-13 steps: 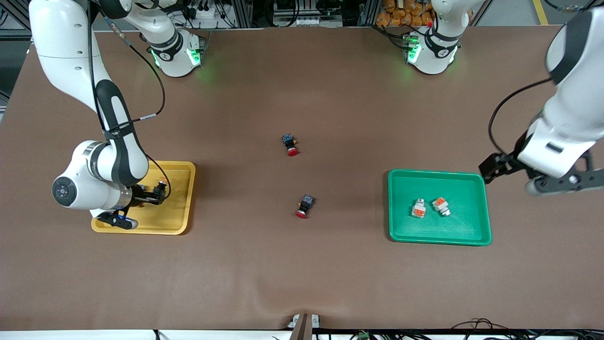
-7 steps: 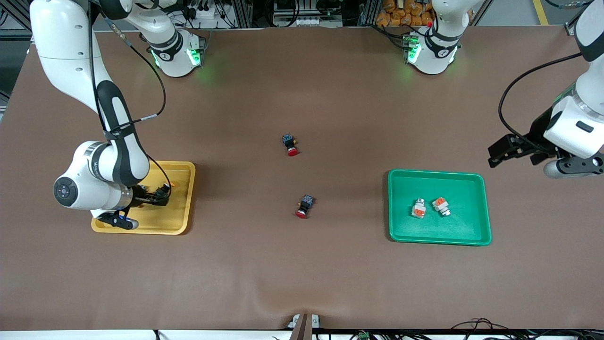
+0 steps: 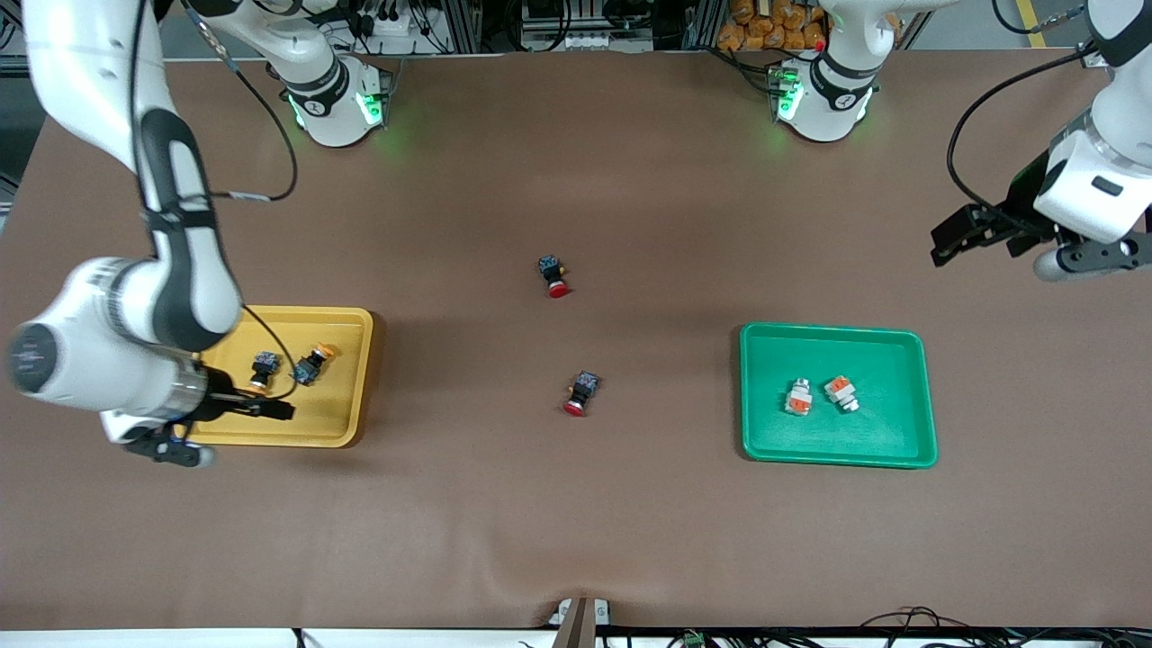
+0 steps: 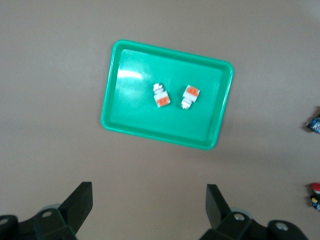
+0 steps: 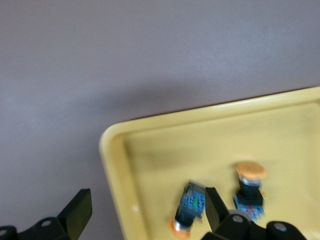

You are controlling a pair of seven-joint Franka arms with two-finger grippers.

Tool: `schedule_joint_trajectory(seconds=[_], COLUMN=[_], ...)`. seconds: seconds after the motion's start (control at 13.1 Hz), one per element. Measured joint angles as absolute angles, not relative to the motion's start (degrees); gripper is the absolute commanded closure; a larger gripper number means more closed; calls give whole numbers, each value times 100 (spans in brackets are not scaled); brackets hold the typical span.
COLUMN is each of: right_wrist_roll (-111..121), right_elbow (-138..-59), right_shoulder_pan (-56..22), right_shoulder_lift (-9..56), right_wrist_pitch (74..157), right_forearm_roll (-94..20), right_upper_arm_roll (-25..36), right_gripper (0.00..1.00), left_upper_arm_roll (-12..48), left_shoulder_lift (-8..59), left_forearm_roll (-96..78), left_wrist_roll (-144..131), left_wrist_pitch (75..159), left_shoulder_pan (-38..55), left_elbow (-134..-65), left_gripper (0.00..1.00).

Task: Place green and yellow buttons in trays

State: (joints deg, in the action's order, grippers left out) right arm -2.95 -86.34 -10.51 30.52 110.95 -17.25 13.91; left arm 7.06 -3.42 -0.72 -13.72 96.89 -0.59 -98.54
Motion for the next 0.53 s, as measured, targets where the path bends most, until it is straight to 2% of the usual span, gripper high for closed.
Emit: schedule_joint_trajectory(seconds=[0.23,0.53], right_wrist_roll=[-289,-256], right_elbow=[-7501,-6921], right_shoulder_pan=[-826,-756], right_shoulder_lift=[2938,2551], right_wrist_pitch=[9674,9095], right_forearm_roll=[-1446,-1230], right_upper_arm_roll=[1413,1399], right_gripper=[0,0], left_upper_arm_roll=[565,560], left_shoulder_lift=[-752,-944], left_forearm_roll=[-94,-94], left_wrist_roll=[-1284,-822], left_wrist_pitch=[9689,9684], left_shoulder_pan=[117,197], left_elbow=[-10301,-10446], left_gripper=[0,0])
